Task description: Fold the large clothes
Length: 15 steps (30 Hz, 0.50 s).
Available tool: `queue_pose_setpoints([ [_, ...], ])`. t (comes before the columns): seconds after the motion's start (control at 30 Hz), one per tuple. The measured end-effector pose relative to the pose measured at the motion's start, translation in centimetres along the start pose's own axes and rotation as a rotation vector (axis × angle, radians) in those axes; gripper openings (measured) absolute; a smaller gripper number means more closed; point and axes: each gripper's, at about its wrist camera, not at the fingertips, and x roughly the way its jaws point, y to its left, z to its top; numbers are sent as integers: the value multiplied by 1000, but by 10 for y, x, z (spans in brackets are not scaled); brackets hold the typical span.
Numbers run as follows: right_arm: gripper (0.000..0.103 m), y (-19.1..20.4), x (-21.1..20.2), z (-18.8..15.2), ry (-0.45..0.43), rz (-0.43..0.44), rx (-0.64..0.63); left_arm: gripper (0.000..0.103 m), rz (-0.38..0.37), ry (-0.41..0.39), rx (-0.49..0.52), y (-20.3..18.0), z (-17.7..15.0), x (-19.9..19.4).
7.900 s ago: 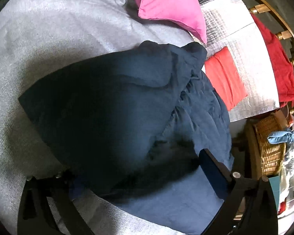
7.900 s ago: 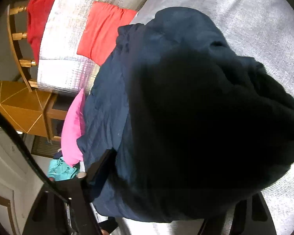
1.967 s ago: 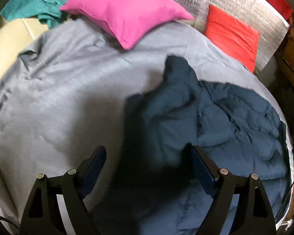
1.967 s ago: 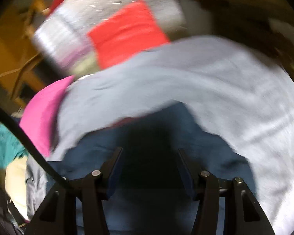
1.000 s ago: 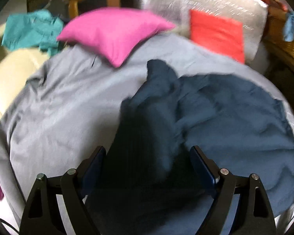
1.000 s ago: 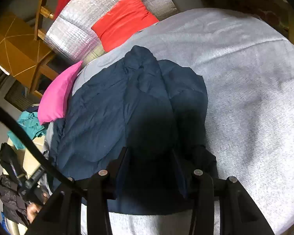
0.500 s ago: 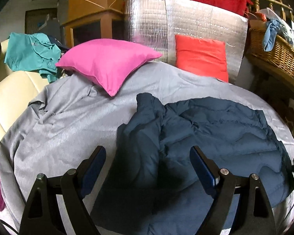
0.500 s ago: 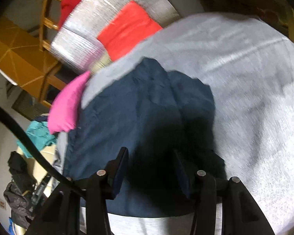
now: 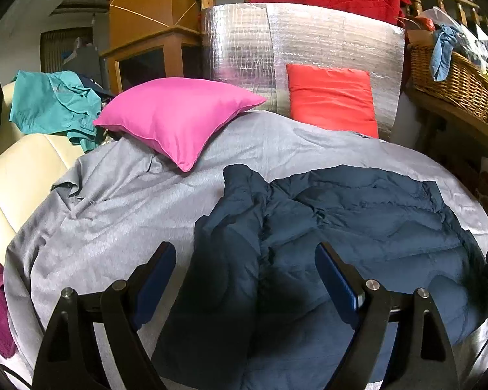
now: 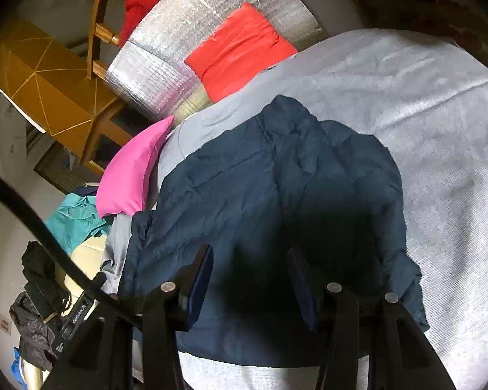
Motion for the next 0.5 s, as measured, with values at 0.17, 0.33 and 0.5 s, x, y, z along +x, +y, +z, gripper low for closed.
queue_pose_setpoints([
  [0.17, 51, -1, 7, -4, 30, -4, 19, 88, 7, -10, 12, -4, 0, -2],
  [0.33, 51, -1, 11, -8, 51, -16, 15, 87, 23, -16, 31, -5, -2, -3],
  [0.5, 52, -4, 18, -13, 85, -29, 4, 88, 33, -6, 47, -5, -4, 0],
])
